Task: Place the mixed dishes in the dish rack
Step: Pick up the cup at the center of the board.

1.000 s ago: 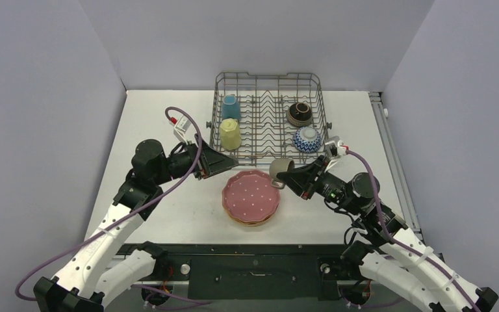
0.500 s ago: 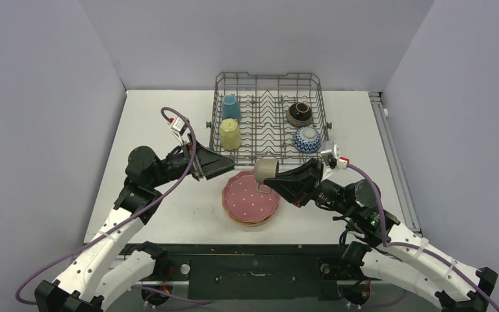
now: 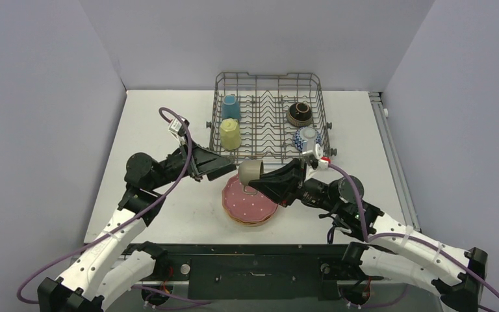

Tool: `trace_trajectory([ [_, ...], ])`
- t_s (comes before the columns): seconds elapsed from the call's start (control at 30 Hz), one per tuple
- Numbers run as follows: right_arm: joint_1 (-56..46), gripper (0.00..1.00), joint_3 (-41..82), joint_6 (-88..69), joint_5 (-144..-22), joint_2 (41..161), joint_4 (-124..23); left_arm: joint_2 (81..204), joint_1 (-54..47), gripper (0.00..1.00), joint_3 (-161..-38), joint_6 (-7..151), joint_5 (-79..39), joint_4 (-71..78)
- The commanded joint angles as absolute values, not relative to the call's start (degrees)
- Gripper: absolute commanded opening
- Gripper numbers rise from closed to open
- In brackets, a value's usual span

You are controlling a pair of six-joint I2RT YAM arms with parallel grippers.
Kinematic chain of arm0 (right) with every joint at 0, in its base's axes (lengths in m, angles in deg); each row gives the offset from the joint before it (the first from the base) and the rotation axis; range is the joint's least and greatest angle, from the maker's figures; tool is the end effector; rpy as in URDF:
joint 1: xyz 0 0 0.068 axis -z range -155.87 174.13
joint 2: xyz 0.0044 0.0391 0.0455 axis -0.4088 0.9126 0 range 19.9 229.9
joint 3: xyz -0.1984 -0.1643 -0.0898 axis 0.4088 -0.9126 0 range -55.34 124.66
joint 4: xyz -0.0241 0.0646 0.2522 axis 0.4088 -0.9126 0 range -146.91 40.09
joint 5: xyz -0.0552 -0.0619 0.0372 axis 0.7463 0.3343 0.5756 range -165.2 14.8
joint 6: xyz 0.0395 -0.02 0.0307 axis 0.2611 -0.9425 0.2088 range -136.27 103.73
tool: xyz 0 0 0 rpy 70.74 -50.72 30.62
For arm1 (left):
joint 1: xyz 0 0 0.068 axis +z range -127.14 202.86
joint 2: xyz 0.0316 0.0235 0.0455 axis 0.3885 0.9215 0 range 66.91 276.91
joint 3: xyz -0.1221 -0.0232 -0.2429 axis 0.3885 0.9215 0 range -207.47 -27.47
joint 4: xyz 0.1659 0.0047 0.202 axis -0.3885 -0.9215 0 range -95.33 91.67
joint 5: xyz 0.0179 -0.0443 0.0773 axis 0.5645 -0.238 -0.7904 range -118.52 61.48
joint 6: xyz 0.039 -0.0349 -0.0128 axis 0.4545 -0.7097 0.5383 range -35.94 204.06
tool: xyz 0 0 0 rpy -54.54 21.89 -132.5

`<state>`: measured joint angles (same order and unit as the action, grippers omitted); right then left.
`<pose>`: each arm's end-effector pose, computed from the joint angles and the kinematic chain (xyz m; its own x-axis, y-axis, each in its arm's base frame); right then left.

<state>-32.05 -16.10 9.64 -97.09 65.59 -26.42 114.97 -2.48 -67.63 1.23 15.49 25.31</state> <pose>0.0938 0.1636 0.3659 -0.2769 0.3152 -0.9077 -0.9431 0.0919 0.3196 0.1614 -0.1038 0.3627 -0.8744 -0.3755 -0.3074 0.3574 -0.0698 -0.9313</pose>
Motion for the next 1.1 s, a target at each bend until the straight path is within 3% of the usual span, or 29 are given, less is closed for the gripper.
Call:
trace_trajectory([
  [0.0,-33.2,0.00,-11.7,7.5,-97.3,66.9,-17.3,114.0,-2.3,0.96,-66.8,-1.1,16.1,30.8],
  [1.07,-35.4,0.00,-4.4,4.9,-99.8,77.1,-14.4,112.8,-2.5,0.98,-66.5,-3.2,17.5,32.9],
])
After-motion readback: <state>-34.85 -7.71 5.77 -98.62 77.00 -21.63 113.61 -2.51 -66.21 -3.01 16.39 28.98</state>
